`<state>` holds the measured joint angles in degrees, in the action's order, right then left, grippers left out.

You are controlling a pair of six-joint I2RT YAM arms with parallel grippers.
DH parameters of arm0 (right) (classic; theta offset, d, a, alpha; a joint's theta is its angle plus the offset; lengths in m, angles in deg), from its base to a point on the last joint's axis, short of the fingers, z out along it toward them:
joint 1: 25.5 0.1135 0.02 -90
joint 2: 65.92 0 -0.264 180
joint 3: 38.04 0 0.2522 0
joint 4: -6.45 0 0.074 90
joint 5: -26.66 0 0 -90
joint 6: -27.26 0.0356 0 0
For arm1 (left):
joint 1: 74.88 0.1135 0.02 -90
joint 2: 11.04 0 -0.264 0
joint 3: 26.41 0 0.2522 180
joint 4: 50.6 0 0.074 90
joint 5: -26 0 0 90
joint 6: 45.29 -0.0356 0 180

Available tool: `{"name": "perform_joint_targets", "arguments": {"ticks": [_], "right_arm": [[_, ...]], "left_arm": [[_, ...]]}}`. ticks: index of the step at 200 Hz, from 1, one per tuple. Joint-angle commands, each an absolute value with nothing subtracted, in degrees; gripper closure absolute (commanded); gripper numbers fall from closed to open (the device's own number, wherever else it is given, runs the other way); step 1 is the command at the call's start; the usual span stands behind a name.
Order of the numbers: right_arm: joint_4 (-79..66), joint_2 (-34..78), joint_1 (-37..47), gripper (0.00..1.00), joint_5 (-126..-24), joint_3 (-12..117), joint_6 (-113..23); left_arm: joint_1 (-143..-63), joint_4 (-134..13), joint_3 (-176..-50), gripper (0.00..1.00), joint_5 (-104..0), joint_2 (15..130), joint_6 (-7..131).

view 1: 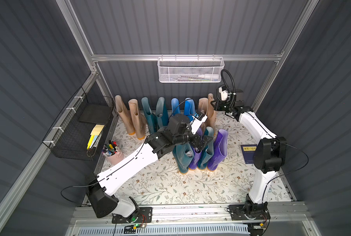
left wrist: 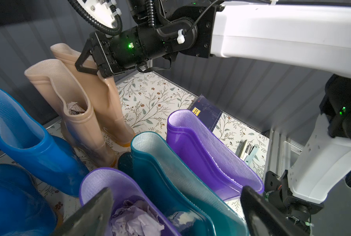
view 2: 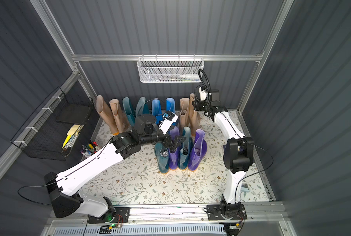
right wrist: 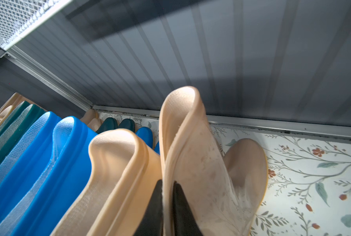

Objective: Match and arrange rain boots in pairs
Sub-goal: Adjust the rain boot at the center of the board.

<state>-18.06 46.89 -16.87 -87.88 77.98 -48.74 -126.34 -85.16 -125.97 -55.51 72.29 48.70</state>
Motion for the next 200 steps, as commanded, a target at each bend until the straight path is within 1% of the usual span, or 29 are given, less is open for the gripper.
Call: {"name": "perform_joint_targets", "arguments": {"ticks": [1, 20, 82, 89, 97, 127, 200], "right_arm": [[-14.52, 43.3, -16.36, 0.93, -90.38, 76.54, -48.55], [-14.39, 42.11, -16.36, 0.88, -89.82, 74.44, -48.5], [-15.21, 39.43, -16.35, 0.84, -88.18, 71.08, -48.86], [-15.3, 39.27, -16.33, 0.8, -88.17, 71.01, -48.85], [-15.36, 39.16, -16.35, 0.73, -88.38, 71.02, -48.77], [-16.54, 39.15, -16.32, 0.59, -88.34, 71.81, -48.85], [-18.66, 37.19, -16.35, 0.35, -85.68, 72.73, -49.16]], "left_arm": [[-126.6, -85.45, -125.63, 0.0, -56.18, 70.35, 47.26], [-126.56, -85.41, -125.64, 0.0, -56.35, 70.35, 47.26], [-126.59, -85.44, -125.6, 0.0, -57.4, 70.26, 47.08], [-126.6, -85.43, -125.52, 0.0, -57.65, 70.17, 47.06], [-126.58, -85.31, -125.52, 0.0, -57.99, 70.09, 47.21], [-126.57, -85.36, -125.58, 0.01, -58.76, 69.96, 47.03], [-126.48, -85.54, -125.68, 0.0, -63.17, 68.94, 46.47]]}}
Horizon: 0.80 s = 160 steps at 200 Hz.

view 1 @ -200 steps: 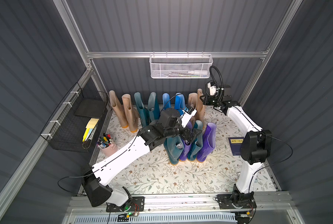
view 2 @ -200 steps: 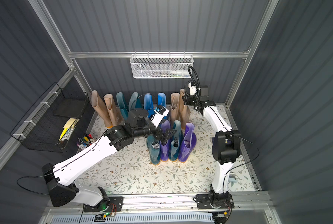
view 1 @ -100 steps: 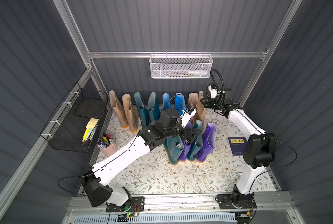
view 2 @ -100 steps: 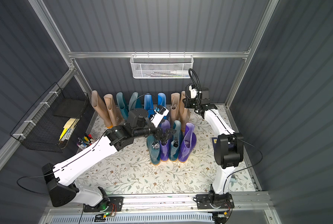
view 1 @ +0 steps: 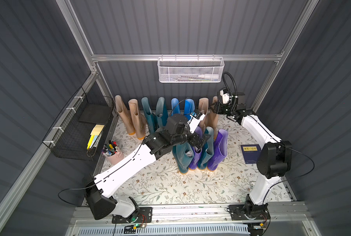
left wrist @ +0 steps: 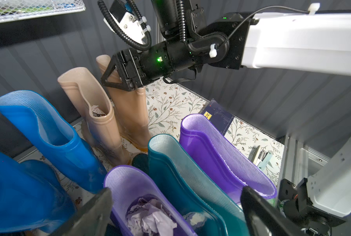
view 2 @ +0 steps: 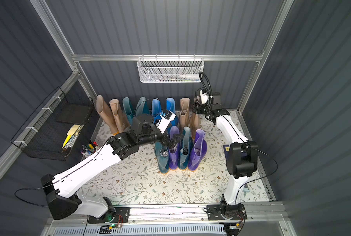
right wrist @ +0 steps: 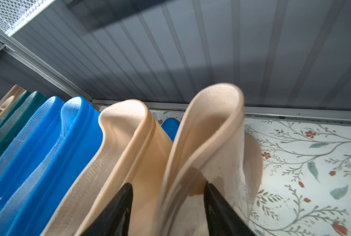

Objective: Match and arrange rain boots in pairs
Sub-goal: Adjust the rain boot at the center of the board.

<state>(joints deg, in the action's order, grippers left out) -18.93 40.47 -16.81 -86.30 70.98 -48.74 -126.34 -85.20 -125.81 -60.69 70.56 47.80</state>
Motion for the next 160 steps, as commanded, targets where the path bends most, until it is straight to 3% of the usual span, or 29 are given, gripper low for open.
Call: {"name": "perform_joint_targets", "arguments": {"ticks": [1, 80, 122, 160], "right_arm": [[-18.74, 37.14, -16.31, 0.35, -85.59, 72.79, -49.14], [-20.53, 35.51, -16.33, 0.28, -83.78, 73.43, -49.16], [-22.07, 33.41, -16.35, 0.25, -82.12, 73.44, -48.61], [-23.99, 30.93, -16.35, 0.24, -79.88, 72.76, -47.27]], "left_arm": [[-126.52, -85.54, -125.68, 0.0, -63.23, 68.94, 46.51], [-126.55, -87.37, -126.55, 0.0, -66.53, 69.05, 46.47], [-126.53, -99.78, -135.56, 0.01, -75.26, 74.28, 47.02], [-126.54, -105.32, -140.76, 0.03, -75.1, 78.87, 48.98]]}}
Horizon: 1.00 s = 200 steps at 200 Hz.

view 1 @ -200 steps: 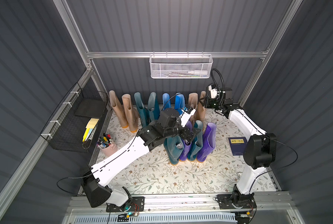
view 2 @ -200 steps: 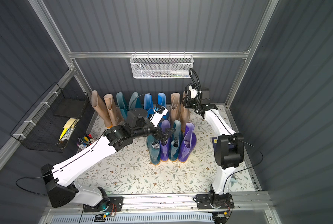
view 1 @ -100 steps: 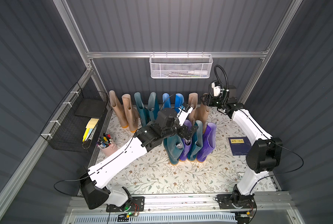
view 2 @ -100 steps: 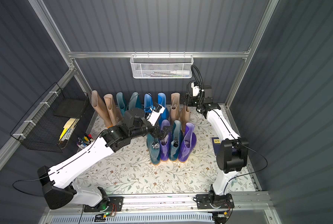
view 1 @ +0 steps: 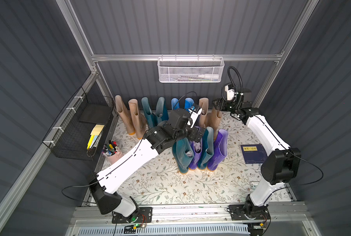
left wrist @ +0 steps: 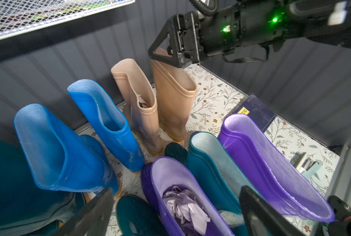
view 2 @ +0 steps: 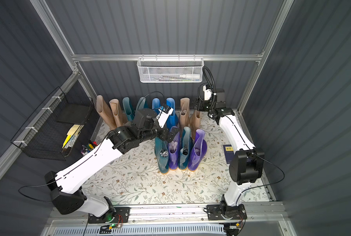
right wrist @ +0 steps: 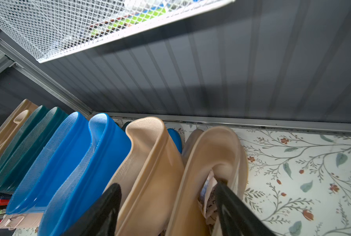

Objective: Match and arrange rain boots in pairs
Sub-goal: Adjust the rain boot at the center of the board.

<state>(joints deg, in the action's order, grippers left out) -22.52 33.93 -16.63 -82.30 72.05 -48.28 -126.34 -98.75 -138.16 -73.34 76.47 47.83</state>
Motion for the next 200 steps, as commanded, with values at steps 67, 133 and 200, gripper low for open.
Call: {"name": "perform_joint_targets", "arguments": {"ticks": [67, 133, 200], "right_arm": [[-25.83, 24.85, -16.29, 0.24, -78.27, 66.27, -44.73], [-26.82, 20.06, -16.37, 0.23, -76.31, 61.09, -44.28], [-26.65, 18.9, -16.44, 0.22, -76.6, 58.96, -43.45]], "left_arm": [[-126.51, -111.91, -149.07, 0.11, -73.03, 85.92, 53.38], [-126.5, -117.43, -153.31, 0.17, -73.27, 90.54, 56.33], [-126.54, -118.01, -152.76, 0.3, -70.04, 92.47, 58.15]]}}
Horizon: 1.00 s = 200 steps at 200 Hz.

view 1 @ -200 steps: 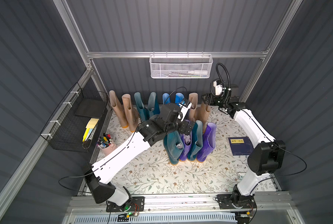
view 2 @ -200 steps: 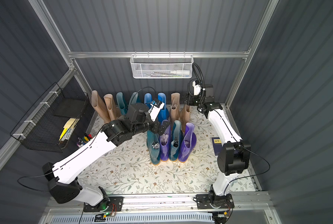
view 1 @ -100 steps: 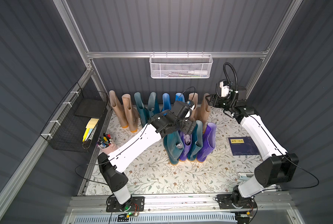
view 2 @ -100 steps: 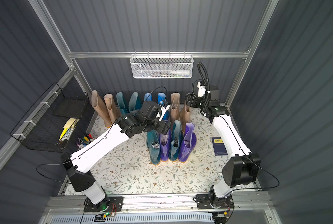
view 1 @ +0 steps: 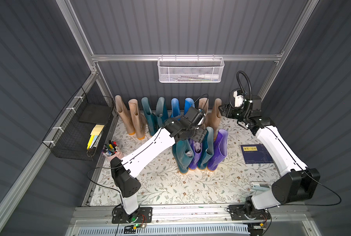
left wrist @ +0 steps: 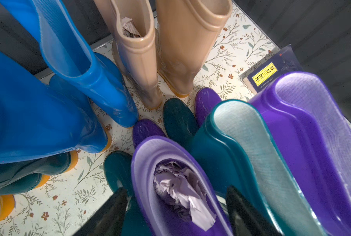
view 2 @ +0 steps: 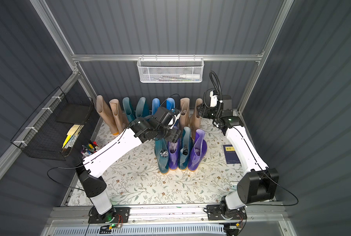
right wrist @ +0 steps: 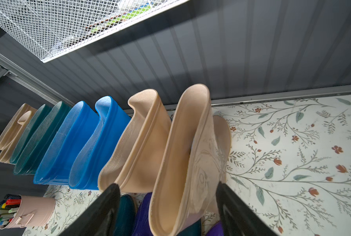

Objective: Match and arrange rain boots in pairs
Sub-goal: Adjust the rain boot at the center of the board, then pick up the rain boot at the center of the board.

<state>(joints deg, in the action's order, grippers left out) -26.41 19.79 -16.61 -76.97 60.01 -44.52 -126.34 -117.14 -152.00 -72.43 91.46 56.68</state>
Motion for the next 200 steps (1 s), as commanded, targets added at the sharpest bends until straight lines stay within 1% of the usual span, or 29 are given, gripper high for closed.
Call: {"name": "perform_joint_targets", "arguments": {"ticks": [1, 12, 27, 56, 83, 181, 185, 200], "right_arm": [[-26.65, 18.85, -16.4, 0.23, -76.61, 58.96, -43.43], [-26.61, 18.72, -16.36, 0.23, -76.76, 58.78, -43.41], [-26.6, 18.58, -16.36, 0.23, -76.86, 58.61, -43.48], [-26.74, 18.43, -16.44, 0.23, -77.75, 58.6, -43.67], [-26.85, 18.21, -16.37, 0.23, -78.48, 58.43, -43.81], [-28.27, 15.6, -16.35, 0.23, -80.85, 57.86, -45.11], [-28.36, 15.5, -16.31, 0.23, -82.98, 57.81, -45.1], [-28.54, 15.04, -16.35, 0.23, -83.68, 57.57, -45.07]], "left_arm": [[-126.55, -118.04, -152.76, 0.3, -70.05, 92.44, 58.2], [-126.54, -118.14, -152.76, 0.37, -69.68, 92.81, 58.49], [-126.54, -118.23, -152.84, 0.49, -69.28, 93.08, 58.8], [-126.55, -118.5, -153.24, 0.78, -68.92, 93.2, 58.87], [-126.52, -118.16, -153.37, 1.0, -68.88, 92.77, 58.9], [-126.53, -116.22, -157.24, 1.0, -69.53, 87.2, 58.7], [-126.51, -116.3, -157.54, 1.0, -69.58, 86.99, 58.59], [-126.52, -116.17, -158.85, 1.0, -69.46, 86.26, 58.47]]}}
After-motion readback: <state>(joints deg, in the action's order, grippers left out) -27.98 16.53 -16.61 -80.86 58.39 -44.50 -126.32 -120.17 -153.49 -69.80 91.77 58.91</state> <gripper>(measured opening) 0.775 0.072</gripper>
